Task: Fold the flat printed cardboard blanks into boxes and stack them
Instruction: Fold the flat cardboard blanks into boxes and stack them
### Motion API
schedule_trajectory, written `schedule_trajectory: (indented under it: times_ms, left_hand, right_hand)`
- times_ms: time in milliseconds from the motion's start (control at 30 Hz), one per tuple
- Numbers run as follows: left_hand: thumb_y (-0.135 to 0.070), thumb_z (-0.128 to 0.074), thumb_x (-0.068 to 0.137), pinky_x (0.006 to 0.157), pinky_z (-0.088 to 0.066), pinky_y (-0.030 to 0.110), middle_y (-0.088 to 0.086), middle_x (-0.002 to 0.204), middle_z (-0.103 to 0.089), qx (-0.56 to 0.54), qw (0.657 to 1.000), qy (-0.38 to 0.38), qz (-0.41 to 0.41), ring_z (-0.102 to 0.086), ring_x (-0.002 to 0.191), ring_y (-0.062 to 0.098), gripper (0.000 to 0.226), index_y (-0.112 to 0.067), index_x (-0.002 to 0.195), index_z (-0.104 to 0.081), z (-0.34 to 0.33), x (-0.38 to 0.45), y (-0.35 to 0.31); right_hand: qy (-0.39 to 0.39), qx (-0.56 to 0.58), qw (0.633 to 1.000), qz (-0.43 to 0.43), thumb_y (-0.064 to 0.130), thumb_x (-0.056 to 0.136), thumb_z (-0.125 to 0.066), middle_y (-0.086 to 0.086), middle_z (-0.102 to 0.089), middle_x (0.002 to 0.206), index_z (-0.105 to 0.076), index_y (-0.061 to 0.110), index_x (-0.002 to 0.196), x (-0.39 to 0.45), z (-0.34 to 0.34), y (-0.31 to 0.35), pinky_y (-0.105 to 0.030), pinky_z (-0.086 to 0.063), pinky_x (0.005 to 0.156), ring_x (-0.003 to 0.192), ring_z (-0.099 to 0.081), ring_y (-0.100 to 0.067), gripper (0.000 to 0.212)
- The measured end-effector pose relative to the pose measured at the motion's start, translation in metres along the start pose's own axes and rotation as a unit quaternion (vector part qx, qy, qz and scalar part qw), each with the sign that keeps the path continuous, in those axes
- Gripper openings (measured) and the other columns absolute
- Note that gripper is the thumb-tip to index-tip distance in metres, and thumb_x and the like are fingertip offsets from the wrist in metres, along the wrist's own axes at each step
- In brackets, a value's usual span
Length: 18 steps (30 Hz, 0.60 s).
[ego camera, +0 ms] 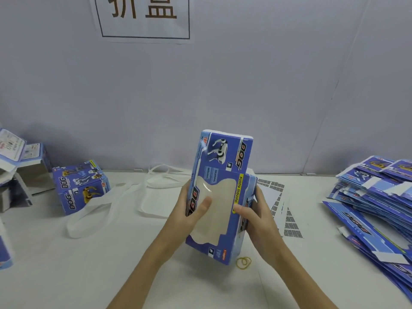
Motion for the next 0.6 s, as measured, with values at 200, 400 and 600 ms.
schedule_trajectory:
  times_ms: [200,400,600]
  left_hand:
    - [-0.054,-0.058,0.092,0.071,-0.065,0.040,-0.011,0.126,-0.072,-0.100,0.995,-0.001,0.010,-0.075,0.109,0.023,0.052,-0.058,0.141,-0.041,0.000,0.001,0.004]
    - [-0.056,-0.057,0.093,0.081,-0.065,0.045,-0.011,0.147,-0.054,-0.087,0.995,-0.038,-0.018,-0.070,0.119,0.016,0.060,-0.066,0.147,-0.031,-0.002,0.000,0.005]
    - [-0.054,-0.055,0.094,0.072,-0.064,0.032,-0.020,0.135,-0.063,-0.077,0.996,-0.025,-0.023,-0.071,0.115,0.011,0.053,-0.070,0.140,-0.035,-0.003,0.001,0.006]
  right_hand:
    - [-0.044,-0.004,0.999,-0.019,0.041,0.102,-0.067,0.003,-0.062,0.141,-0.029,0.046,0.162,-0.003,0.002,-0.012,-0.036,-0.066,0.079,0.122,-0.070,-0.018,0.071]
    - [-0.016,-0.015,1.000,-0.017,0.047,0.093,-0.062,0.011,-0.069,0.137,-0.044,0.050,0.148,-0.009,-0.013,-0.013,-0.034,-0.065,0.073,0.120,-0.072,-0.022,0.058]
    - [0.003,-0.072,0.997,-0.001,0.040,0.103,-0.062,0.018,-0.067,0.137,-0.036,0.051,0.154,-0.007,-0.010,-0.004,-0.032,-0.065,0.071,0.118,-0.073,-0.017,0.059]
Point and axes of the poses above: each hand's wrist, its own x-axis towards the middle knuckle, its own z-axis out of the back of the hand, y = z × x, the point moved 9 cm from there along x, towards the middle knuckle
